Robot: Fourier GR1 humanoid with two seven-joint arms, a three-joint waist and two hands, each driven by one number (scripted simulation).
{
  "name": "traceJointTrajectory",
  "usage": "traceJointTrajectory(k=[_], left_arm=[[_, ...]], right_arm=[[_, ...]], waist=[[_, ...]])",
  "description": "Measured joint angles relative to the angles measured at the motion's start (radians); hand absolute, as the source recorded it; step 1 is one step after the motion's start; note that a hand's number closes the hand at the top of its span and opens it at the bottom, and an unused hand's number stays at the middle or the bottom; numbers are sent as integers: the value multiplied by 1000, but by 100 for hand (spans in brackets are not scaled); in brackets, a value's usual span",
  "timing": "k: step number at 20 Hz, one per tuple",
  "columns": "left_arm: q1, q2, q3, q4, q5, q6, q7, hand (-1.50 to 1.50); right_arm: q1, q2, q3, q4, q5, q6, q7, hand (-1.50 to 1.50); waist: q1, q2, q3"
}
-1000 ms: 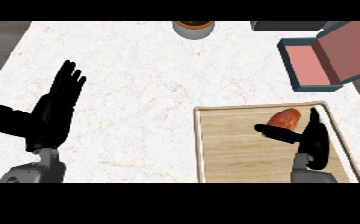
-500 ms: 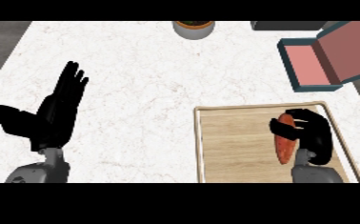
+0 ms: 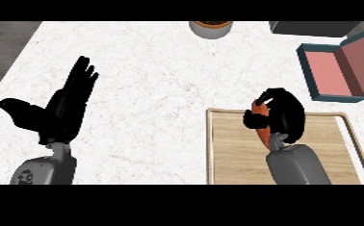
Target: Pick the sweet potato from the tray and place it in the cardboard box
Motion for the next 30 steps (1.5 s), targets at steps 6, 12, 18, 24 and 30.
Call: traceJointTrajectory(k=[6,12,18,24,30], left_arm=[[-26,-4,-13,8,-2,-6,9,0],[-2,0,15,20,2,-1,-8,0],[10,14,36,4,11,-5,4,0],[44,12,44,-5,8,-3,-7,0],[38,13,52,-11,7,-1,7,0]], right_arm=[[-283,-7,151,168,48,171,-152,150],[-551,61,200,354,54,214,-223,150],[-717,84,140,388,55,90,-110,150],[-784,41,52,400,134,0,-16,150],[-808,-55,-60,413,118,13,-27,150]], waist=[[24,3,1],[-21,-6,1],[-44,-12,2],[-63,-16,2],[-72,-16,2]])
